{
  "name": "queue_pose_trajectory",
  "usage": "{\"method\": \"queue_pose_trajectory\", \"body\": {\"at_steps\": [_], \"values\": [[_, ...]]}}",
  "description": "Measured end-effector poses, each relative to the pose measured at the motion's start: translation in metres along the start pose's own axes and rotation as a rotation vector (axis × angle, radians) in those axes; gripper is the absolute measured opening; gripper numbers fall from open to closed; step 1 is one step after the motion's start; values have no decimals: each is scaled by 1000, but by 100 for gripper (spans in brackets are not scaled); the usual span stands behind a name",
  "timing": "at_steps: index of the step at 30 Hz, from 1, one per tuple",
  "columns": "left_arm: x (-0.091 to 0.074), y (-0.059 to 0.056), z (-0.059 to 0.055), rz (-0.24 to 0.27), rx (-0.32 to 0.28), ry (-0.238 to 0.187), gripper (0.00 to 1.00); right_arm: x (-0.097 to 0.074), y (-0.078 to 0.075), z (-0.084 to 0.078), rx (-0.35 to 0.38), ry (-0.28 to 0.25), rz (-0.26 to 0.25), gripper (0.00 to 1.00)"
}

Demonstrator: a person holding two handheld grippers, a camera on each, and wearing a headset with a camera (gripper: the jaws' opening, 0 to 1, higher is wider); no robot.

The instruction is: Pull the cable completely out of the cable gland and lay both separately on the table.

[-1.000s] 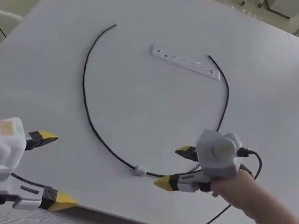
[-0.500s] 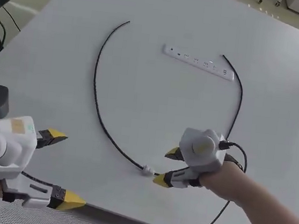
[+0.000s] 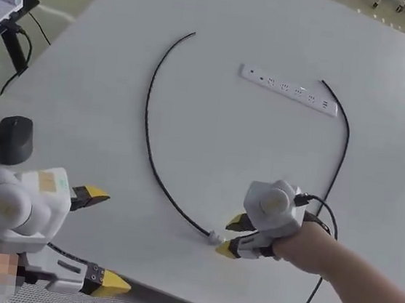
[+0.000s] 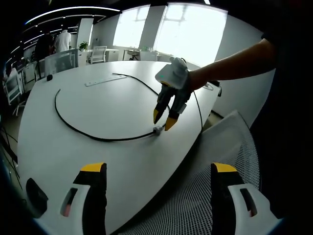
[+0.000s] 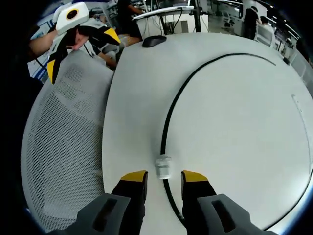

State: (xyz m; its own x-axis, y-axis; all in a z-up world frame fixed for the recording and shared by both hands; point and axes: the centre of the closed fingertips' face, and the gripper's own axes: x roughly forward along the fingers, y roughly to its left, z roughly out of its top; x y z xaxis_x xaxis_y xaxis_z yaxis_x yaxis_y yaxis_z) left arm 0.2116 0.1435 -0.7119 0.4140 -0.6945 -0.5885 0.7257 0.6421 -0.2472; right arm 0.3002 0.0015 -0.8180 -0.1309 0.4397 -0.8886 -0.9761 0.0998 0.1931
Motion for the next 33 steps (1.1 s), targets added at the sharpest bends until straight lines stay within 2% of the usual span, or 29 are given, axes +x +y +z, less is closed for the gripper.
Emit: {"method": "queue_pose_trajectory", "body": {"at_steps": [6,13,22,33], "values": [[-1,0,-3,-5,-7,7,86,3,0,-1,-6,7,10,15],[1,-1,-3,-14,-12,9,85,7,-2,-1,-6,13,12,14],[3,-3,-3,-23,-16,14,84,10,-1,-1,-39,26,21,10],[5,-10,-4,-41,-20,11,83,11,-2,-1,-13,28,-4,8]]}}
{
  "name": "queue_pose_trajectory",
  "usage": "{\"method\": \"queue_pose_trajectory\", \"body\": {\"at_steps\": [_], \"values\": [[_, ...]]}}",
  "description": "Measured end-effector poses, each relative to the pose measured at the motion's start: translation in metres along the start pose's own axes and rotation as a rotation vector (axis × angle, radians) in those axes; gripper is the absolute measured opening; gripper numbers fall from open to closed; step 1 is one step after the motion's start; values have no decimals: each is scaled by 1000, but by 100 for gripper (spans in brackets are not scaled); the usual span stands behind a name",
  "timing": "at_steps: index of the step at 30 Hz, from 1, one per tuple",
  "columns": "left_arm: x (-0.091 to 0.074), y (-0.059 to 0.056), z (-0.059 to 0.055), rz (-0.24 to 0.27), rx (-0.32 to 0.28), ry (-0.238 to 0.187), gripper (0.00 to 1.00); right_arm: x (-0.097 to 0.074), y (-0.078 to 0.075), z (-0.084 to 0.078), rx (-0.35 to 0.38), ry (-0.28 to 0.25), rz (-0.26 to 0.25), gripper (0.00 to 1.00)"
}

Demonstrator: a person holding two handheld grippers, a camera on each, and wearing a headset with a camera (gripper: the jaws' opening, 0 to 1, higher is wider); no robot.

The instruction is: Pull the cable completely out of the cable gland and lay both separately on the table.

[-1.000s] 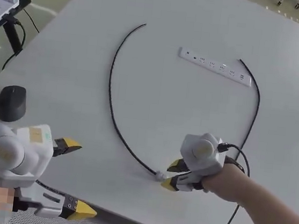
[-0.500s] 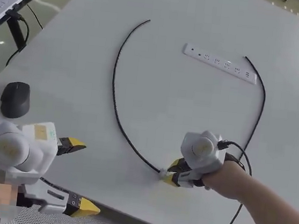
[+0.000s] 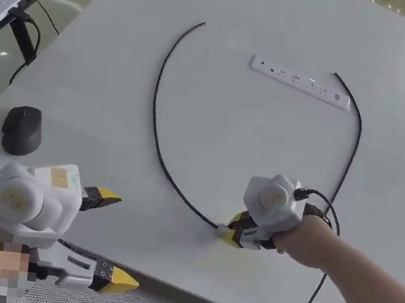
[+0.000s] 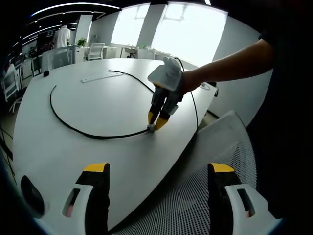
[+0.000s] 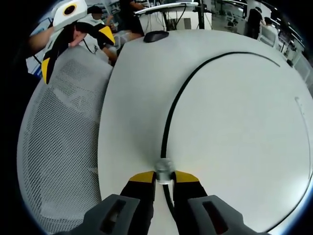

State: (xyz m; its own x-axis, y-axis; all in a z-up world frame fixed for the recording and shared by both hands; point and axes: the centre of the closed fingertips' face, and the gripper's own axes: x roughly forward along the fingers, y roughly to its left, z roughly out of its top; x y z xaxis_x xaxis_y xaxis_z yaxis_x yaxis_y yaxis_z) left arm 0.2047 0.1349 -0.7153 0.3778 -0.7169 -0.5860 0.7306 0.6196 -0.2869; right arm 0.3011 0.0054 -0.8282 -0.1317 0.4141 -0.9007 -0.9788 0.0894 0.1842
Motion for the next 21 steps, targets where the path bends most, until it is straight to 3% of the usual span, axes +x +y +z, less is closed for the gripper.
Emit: {"method": "queue_pose_trajectory", "body": {"at_steps": [12,21], "values": [[2,-1,1,-7,14,7,82,-12,2,7,8,-22,-16,8],[9,-2,15,-30,38,-8,83,-29,15,20,40,-50,0,7]]}}
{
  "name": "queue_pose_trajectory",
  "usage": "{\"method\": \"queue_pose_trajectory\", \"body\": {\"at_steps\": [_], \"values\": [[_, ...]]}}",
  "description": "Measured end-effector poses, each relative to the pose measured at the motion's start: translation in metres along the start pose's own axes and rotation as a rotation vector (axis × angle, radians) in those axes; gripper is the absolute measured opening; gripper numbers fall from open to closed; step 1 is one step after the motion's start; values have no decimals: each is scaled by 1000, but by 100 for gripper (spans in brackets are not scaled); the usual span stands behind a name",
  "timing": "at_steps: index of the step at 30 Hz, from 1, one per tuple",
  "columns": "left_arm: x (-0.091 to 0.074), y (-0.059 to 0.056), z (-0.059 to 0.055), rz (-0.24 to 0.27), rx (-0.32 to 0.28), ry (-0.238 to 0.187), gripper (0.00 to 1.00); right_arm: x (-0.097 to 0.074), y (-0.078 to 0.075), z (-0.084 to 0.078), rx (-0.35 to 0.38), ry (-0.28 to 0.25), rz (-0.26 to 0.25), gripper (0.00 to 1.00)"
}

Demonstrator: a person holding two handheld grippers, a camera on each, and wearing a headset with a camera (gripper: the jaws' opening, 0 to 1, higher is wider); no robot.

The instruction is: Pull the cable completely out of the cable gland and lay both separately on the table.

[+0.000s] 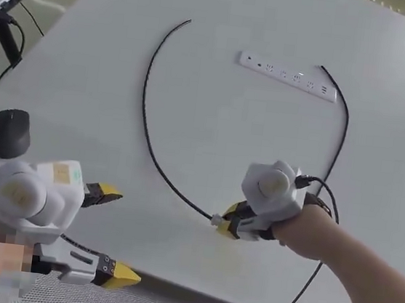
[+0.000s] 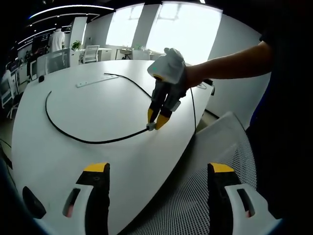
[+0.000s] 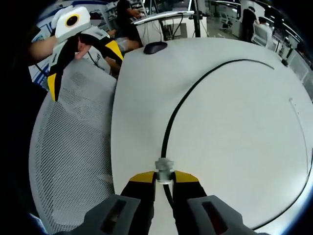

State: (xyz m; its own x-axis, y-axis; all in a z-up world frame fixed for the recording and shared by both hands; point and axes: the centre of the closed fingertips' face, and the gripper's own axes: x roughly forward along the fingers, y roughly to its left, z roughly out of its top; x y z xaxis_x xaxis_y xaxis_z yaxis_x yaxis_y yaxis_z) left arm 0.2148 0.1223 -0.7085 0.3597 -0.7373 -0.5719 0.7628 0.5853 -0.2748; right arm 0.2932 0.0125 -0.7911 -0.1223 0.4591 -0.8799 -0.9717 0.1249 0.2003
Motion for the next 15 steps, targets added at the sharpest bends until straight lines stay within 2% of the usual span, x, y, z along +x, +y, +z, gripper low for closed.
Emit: {"method": "queue_pose_trajectory", "body": {"at_steps": [8,10,15], "values": [[9,-1,12,-26,52,1,82,-14,13,17,-15,-31,-5,7],[12,-2,17,-39,69,-21,82,-18,16,19,-35,-29,-12,7],[20,-1,27,-56,95,-23,81,-31,24,27,-62,-32,-24,7]]}}
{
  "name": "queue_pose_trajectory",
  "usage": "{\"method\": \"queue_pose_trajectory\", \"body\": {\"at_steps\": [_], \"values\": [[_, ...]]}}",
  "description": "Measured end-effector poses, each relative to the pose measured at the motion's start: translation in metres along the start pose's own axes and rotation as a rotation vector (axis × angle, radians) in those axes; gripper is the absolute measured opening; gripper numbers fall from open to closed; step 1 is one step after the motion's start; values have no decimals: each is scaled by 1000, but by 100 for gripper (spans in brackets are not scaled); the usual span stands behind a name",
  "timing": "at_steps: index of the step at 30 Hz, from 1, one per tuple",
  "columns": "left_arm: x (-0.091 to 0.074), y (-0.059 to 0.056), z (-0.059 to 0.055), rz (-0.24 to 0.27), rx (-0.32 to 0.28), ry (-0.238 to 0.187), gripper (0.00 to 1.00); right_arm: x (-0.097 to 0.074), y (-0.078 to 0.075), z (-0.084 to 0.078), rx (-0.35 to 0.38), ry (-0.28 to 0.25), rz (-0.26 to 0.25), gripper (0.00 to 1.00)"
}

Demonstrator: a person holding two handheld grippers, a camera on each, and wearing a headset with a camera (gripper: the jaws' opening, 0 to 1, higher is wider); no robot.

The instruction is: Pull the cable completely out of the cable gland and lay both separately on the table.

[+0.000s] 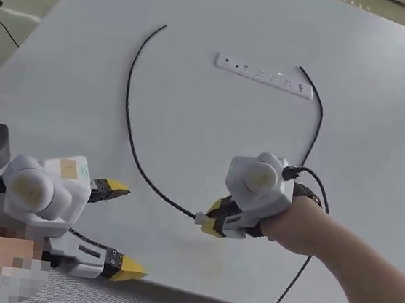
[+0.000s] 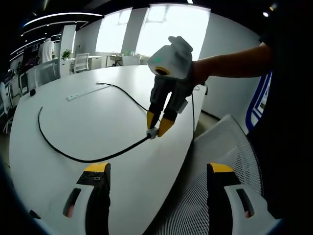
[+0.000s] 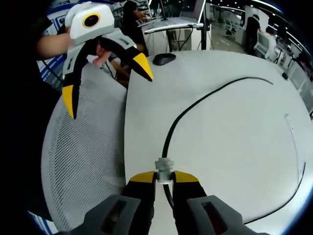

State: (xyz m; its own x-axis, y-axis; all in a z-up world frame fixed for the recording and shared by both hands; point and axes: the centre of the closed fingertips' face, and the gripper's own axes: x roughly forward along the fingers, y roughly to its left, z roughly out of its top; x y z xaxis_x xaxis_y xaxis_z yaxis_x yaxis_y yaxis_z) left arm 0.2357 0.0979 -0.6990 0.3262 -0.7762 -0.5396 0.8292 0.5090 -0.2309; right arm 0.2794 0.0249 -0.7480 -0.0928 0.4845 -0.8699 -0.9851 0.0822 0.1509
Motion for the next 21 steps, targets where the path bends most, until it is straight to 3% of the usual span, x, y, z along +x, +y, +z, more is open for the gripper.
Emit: {"method": "queue_pose_trajectory", "body": {"at_steps": [3,6,12,15,21], "values": [[6,1,4,-15,35,11,81,-7,3,5,-4,-10,-13,7],[10,4,15,-23,37,-14,81,-12,6,9,-10,-12,-23,7],[18,4,23,-45,68,-15,80,-21,16,17,-24,-20,-28,7],[24,3,31,-61,77,-29,79,-25,20,21,-36,-22,-29,7],[37,-4,35,-92,100,-20,77,-34,31,31,-72,-25,-32,7]]}}
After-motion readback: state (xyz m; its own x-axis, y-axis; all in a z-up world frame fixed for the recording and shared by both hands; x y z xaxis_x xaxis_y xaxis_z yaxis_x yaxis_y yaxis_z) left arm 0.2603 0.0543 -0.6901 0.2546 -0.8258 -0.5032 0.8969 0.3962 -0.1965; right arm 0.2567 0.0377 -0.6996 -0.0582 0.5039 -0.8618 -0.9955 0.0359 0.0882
